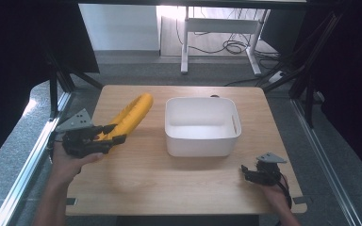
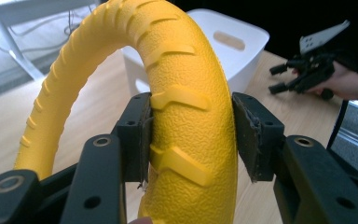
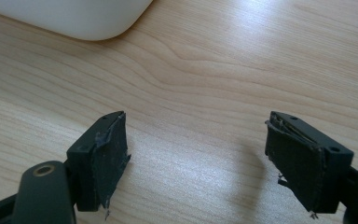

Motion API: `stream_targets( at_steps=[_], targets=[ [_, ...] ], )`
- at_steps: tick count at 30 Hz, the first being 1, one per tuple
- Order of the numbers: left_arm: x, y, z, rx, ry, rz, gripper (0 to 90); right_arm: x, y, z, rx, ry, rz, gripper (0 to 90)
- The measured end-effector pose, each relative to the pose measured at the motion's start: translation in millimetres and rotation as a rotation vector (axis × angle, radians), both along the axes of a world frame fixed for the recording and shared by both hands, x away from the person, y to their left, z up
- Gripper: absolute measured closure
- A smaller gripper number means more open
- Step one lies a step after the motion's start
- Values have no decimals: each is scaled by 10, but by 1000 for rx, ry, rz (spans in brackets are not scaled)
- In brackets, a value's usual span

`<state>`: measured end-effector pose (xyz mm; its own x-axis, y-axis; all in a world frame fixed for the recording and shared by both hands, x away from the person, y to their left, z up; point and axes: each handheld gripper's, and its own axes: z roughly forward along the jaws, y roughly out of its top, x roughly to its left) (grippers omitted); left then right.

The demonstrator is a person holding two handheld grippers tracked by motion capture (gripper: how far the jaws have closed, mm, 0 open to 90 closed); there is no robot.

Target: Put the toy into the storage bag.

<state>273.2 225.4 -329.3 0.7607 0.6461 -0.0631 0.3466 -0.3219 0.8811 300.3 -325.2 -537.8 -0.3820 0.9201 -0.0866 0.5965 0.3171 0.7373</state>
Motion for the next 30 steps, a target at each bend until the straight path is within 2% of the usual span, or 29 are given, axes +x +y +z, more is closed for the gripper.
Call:
stream_targets(
  at_steps=[1,6,13,14,19,22,26,30],
  targets=[
    [0,0,0,0,0,0,513,0,0,0,0,0,0,212],
    [21,-108,192,-6,-36,-23,513,-1,0,-2,-2,0,1,212],
    [118,-214,375,-54,-44,-68,514,-4,-2,-1,7,7,-7,212],
    [118,-214,375,-54,-44,-68,514,-4,-2,-1,7,7,-7,212],
    [182,-314,571,-55,-65,-93,514,0,-8,-2,5,5,-7,212],
    [194,-348,636,-57,-72,-100,513,1,-8,-3,5,4,-8,212],
    [231,-454,761,-62,-79,-130,513,1,-15,-5,9,5,-11,212],
    [257,-524,823,-64,-81,-149,514,6,-22,-7,9,4,-15,212]
  ],
)
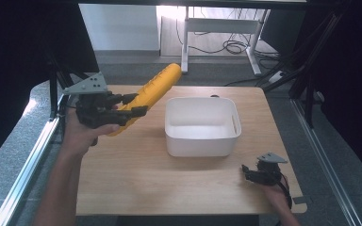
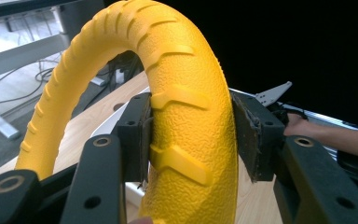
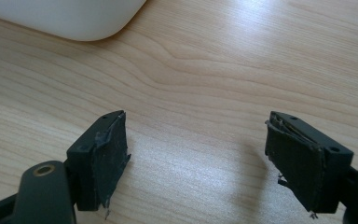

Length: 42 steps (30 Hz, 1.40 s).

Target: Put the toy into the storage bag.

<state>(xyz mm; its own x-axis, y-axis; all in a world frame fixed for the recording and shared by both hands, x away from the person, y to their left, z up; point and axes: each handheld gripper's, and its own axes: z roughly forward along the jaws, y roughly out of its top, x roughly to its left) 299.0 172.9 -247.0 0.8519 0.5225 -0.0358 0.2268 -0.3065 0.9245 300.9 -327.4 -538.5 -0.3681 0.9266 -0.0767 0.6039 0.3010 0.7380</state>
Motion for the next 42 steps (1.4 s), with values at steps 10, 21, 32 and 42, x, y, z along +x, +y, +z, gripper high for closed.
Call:
stream_targets(
  at_steps=[10,21,32,42],
  targets=[
    [148,-258,206,2,6,-74,514,3,-4,-5,5,-3,-6,213],
    [254,-598,318,24,16,-147,514,5,-8,-10,7,-6,-7,213],
    [357,-901,319,52,39,-208,514,0,-17,-10,7,-6,-11,213],
    [408,-1083,301,71,53,-238,514,-3,-18,-10,8,-4,-14,214]
  ],
)
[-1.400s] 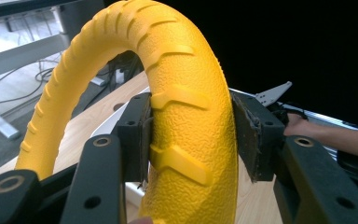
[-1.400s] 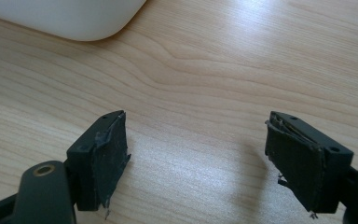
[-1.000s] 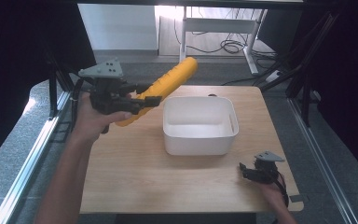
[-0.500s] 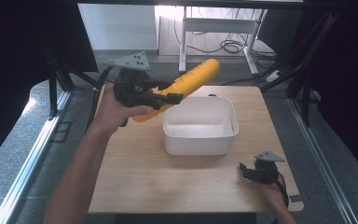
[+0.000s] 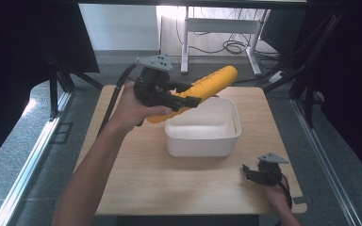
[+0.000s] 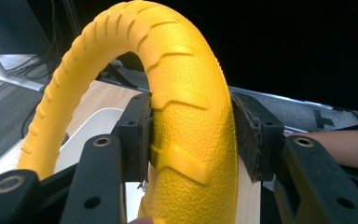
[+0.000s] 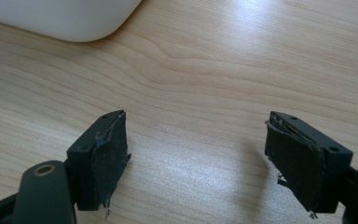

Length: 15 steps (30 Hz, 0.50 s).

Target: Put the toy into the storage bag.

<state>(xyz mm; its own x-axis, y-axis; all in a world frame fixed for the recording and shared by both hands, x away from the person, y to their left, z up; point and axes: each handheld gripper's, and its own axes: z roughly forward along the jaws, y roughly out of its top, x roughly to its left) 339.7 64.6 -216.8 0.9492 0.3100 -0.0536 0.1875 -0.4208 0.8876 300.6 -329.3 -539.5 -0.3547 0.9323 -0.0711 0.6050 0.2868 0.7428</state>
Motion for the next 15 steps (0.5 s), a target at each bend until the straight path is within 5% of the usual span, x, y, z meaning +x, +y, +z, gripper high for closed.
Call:
stream_targets(
  at_steps=[15],
  targets=[
    [103,-158,-108,19,27,-28,514,-3,-11,-1,4,2,-8,210]
  ],
)
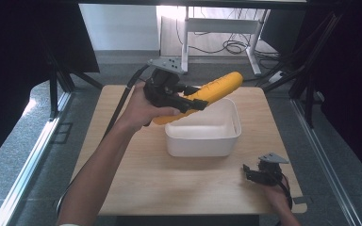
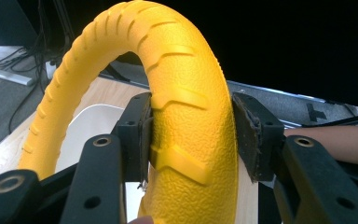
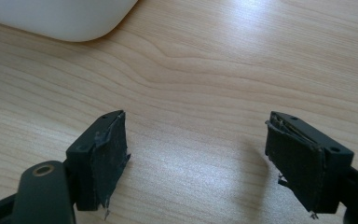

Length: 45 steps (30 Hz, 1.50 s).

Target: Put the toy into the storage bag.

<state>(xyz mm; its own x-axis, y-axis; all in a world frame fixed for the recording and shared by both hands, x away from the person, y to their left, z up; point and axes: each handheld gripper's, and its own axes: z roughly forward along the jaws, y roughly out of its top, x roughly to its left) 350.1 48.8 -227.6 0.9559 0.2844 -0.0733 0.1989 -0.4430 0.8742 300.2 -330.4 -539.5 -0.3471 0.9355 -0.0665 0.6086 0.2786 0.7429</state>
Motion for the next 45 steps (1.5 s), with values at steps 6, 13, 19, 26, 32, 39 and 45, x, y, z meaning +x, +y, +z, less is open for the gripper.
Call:
stream_targets(
  at_steps=[6,13,19,26,32,39,45],
  targets=[
    [16,-66,-18,2,11,-17,513,0,0,0,0,0,-1,210],
    [69,-162,-74,13,30,-25,513,-3,1,1,0,0,-2,212],
    [105,-218,-133,30,43,-30,513,-1,0,-2,1,-1,-2,212],
    [95,-251,-129,18,59,-62,513,1,-2,-2,-1,-4,0,212],
    [132,-304,-197,32,74,-61,512,-1,0,-2,-2,-4,0,212],
    [210,-353,-298,45,106,-64,512,-2,-2,1,-1,-2,1,211],
    [286,-401,-376,67,130,-64,511,-2,-2,1,-1,-2,1,212]
  ],
)
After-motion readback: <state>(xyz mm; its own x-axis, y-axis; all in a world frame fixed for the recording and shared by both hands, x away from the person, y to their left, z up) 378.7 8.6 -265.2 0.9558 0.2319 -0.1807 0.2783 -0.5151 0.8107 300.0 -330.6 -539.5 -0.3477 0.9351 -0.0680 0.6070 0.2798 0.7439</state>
